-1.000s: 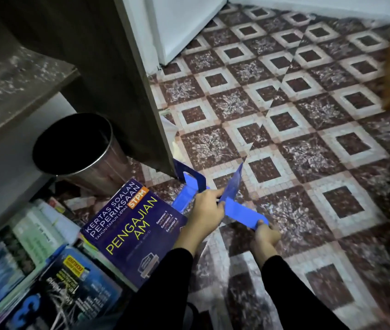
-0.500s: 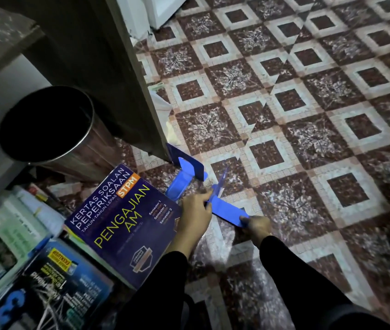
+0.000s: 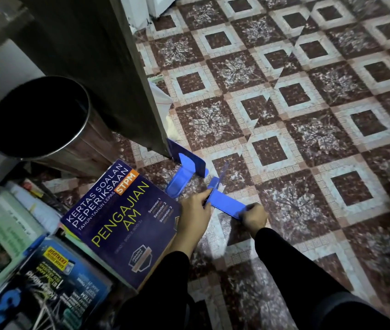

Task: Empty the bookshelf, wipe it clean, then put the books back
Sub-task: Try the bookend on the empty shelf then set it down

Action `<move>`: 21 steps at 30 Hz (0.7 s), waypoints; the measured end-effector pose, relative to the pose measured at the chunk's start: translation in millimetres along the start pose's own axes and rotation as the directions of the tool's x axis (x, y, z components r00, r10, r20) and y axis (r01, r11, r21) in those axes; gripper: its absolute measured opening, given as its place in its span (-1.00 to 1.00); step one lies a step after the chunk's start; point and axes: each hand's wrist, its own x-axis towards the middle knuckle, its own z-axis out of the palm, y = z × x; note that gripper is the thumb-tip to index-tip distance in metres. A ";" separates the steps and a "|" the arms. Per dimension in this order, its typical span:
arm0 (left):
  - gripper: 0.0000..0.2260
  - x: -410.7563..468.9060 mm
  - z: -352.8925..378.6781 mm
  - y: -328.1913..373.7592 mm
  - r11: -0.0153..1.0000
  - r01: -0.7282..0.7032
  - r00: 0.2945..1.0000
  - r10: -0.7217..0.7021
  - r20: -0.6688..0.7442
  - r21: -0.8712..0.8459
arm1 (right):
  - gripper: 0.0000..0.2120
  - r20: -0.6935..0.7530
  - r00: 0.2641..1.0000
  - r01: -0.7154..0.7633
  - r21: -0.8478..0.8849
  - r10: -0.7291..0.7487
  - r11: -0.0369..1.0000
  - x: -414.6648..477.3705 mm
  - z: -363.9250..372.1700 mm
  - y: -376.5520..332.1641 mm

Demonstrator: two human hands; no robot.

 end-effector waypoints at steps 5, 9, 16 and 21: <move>-0.66 0.7 4.2 -2.6 0.999 0.003 1.000 -0.004 -0.022 -0.050 | -0.77 0.010 0.996 0.085 -0.152 -0.084 0.985 -3.3 -0.6 -2.4; -0.71 1.3 6.9 -5.9 0.998 -0.022 0.999 0.020 -0.026 -0.064 | -0.70 0.090 0.979 0.202 -0.334 -0.182 0.921 -6.9 -2.8 -5.2; -0.68 -1.5 -1.6 -9.5 1.000 0.008 0.998 -0.009 0.062 0.016 | -0.72 0.149 0.948 0.318 -0.414 -0.281 0.853 -18.8 -16.8 -20.7; -0.64 -3.5 -30.6 4.9 0.987 0.043 0.991 -0.063 0.122 0.154 | -0.74 0.137 0.889 0.448 -0.467 -0.438 0.763 -40.2 -44.0 -59.9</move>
